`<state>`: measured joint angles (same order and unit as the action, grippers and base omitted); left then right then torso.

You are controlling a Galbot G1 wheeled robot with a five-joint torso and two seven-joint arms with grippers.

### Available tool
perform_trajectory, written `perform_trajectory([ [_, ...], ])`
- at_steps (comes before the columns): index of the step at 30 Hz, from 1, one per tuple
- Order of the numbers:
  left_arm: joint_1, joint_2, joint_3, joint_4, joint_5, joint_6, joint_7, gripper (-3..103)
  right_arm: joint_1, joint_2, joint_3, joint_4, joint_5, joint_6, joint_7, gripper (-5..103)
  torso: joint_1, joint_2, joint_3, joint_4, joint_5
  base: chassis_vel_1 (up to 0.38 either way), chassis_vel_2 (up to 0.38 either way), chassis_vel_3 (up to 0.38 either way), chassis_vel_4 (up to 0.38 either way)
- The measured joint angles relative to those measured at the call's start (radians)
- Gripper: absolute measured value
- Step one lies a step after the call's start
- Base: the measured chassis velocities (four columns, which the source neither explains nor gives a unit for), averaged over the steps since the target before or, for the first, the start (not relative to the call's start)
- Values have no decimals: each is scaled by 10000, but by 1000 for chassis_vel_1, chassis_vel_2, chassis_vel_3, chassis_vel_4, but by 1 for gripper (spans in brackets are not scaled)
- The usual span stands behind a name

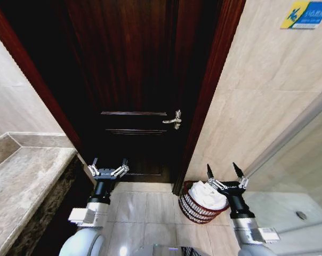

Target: Discard the used towel into the hamper.

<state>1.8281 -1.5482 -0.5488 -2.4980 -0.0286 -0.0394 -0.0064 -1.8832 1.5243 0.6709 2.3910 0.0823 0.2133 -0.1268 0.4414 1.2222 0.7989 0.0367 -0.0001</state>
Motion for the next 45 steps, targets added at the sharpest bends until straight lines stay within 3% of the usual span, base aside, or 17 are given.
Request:
perform_trajectory([
  [45,0,-6,6,0,-1,0,3,100,12,-10,12,-31,14,-12,-6,100,0,0,1,-1,4,-84,-91,87,86],
])
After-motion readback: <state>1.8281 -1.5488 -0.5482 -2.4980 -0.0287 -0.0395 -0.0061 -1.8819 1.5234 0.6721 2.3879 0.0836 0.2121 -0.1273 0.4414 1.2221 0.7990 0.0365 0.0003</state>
